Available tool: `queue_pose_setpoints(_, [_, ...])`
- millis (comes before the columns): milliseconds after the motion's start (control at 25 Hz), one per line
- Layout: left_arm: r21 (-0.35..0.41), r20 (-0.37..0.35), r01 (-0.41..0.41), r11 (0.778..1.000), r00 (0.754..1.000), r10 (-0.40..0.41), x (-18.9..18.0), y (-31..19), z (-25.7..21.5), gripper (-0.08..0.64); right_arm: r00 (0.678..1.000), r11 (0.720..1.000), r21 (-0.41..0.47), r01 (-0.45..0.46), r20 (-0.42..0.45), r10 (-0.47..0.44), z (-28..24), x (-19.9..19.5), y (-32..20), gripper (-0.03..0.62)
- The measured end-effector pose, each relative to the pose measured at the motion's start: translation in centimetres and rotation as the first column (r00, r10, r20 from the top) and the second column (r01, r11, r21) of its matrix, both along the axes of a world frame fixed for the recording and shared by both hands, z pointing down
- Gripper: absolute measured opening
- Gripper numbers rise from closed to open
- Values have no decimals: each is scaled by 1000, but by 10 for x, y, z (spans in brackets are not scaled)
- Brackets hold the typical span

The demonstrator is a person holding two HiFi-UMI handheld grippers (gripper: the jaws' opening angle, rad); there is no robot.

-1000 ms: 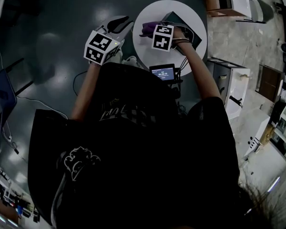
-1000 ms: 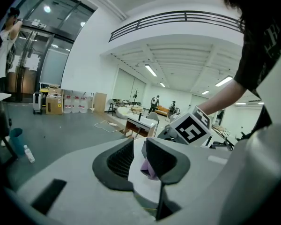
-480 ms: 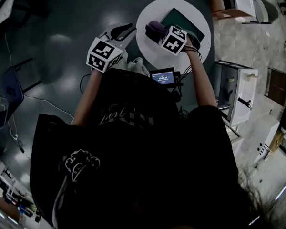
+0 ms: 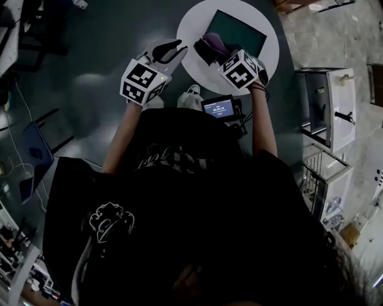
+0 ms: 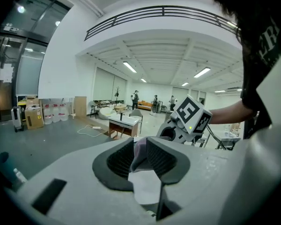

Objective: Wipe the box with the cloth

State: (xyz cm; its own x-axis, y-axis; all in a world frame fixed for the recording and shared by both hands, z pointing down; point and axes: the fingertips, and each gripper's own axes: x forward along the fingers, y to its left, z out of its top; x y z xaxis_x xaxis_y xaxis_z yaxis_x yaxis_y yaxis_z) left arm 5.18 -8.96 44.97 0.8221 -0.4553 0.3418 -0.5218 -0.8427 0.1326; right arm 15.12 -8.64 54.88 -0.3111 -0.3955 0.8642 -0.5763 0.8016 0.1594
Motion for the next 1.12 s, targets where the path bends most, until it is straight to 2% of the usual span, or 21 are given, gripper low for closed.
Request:
queue_pose_setpoints(240, [39, -5, -134, 990, 991, 134, -2, 10, -18, 83, 979, 978, 84, -190, 93, 182, -30, -18, 14, 55])
queue_pose_setpoints(440, [48, 3, -226, 973, 974, 226, -34, 29, -17, 84, 949, 947, 115, -299, 137, 283, -41, -58, 39, 55])
queue_pose_setpoints(600, [54, 3, -293, 955, 956, 293, -63, 48, -14, 83, 915, 910, 130, -393, 153, 374, -45, -90, 65, 55])
queue_pose_setpoints(960, [55, -31, -412, 909, 910, 414, -93, 95, -9, 83, 842, 827, 171, -536, 176, 510, -53, -133, 124, 55])
queue_pose_setpoints(1120, [61, -39, -442, 895, 895, 445, -98, 112, -11, 83, 830, 810, 185, -556, 179, 528, -58, -143, 140, 55])
